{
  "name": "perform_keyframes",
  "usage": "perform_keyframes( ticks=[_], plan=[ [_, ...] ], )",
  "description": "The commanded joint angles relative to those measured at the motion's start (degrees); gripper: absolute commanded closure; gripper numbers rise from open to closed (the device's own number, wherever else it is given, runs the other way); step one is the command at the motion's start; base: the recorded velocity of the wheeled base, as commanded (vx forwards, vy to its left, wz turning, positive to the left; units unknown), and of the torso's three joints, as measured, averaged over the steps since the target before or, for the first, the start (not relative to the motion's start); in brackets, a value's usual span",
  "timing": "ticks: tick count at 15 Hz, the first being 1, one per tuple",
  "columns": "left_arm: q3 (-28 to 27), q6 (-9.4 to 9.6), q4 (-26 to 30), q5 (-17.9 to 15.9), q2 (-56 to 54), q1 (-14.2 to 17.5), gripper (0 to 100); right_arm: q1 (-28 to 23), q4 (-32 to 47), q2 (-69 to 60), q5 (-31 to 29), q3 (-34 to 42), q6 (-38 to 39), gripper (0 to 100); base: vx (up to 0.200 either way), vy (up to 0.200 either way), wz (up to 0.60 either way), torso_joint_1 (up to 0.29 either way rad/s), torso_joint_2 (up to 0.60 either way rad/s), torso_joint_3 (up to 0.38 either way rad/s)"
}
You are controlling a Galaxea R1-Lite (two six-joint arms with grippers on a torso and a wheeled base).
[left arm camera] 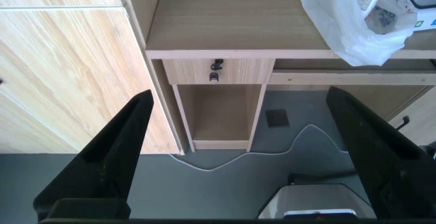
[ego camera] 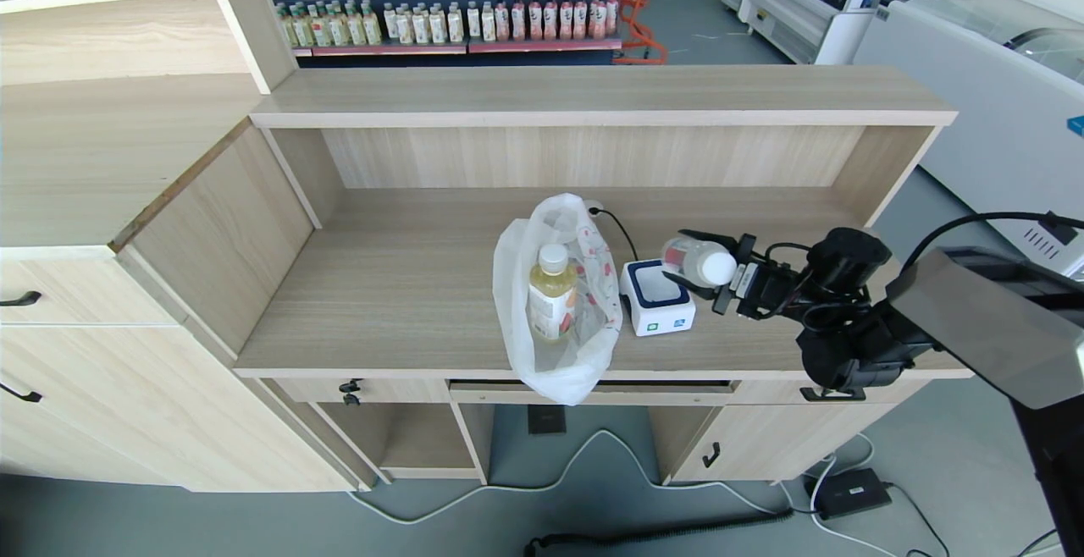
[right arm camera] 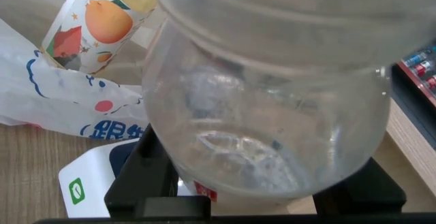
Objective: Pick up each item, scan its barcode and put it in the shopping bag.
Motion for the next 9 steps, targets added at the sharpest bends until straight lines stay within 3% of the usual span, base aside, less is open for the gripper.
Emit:
perform_keyframes(
  ticks=[1, 9],
  plan=[
    [0.0, -0.01, 0.0, 0.0, 0.0, 0.0, 0, 0.2, 0.0, 0.6, 0.0, -0.1, -0.1, 100, 0.000, 0.000, 0.00, 0.000, 0.00, 0.000],
    [0.0, -0.01, 0.0, 0.0, 0.0, 0.0, 0, 0.5, 0.0, 2.9, 0.0, -3.6, 0.0, 100, 0.000, 0.000, 0.00, 0.000, 0.00, 0.000]
  ],
)
